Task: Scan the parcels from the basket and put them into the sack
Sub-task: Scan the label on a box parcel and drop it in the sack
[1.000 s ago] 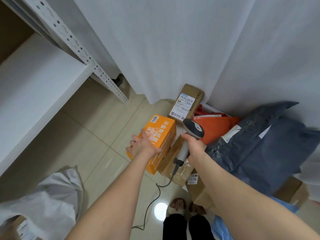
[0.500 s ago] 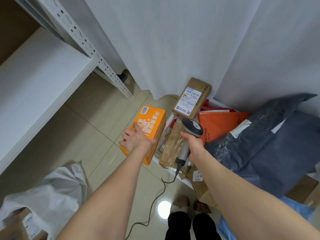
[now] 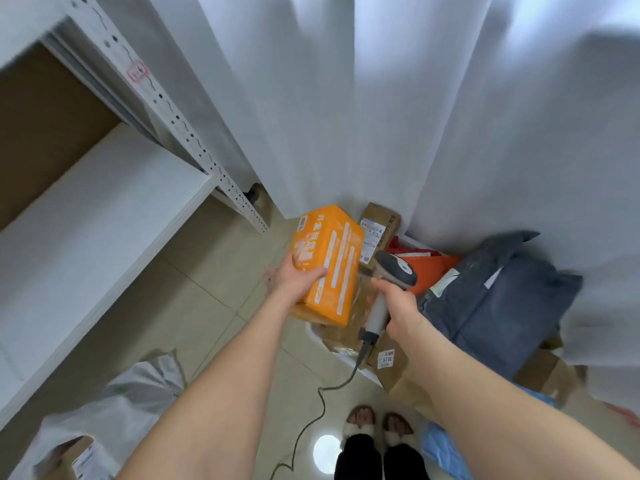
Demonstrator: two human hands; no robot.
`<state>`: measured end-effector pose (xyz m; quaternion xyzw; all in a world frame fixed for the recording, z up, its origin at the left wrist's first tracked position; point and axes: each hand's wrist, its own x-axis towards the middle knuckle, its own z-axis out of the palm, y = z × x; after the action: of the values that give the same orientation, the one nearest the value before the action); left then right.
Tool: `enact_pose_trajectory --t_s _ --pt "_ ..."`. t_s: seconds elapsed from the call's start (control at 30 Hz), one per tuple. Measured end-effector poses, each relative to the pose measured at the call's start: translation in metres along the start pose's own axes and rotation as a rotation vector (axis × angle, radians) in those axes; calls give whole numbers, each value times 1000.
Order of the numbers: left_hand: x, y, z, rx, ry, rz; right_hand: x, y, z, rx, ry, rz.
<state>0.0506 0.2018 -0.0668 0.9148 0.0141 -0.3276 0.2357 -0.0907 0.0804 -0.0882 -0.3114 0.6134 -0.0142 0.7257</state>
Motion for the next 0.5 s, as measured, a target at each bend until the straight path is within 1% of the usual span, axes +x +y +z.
enact_pose_trajectory --t_s 0.07,0.13,0.27,0.37,0.43,0.5 --pt "-19 18 -18 -268 -129 40 -26 -19 -2 33 13 -14" --pt "-39 35 -37 -419 -235 36 -52 -39 -3 86 0 -32" --pt "-72 60 -74 -588 -457 -34 -97 -72 -10 129 -65 -64" --pt "-94 71 -96 -751 -580 -86 -131 -90 -14 111 -124 -95" --pt "-112 77 -109 -792 -633 -98 -152 -98 -17 105 -160 -113" --pt "-129 81 -118 -779 -616 -75 -171 -103 -20 131 -181 -148"
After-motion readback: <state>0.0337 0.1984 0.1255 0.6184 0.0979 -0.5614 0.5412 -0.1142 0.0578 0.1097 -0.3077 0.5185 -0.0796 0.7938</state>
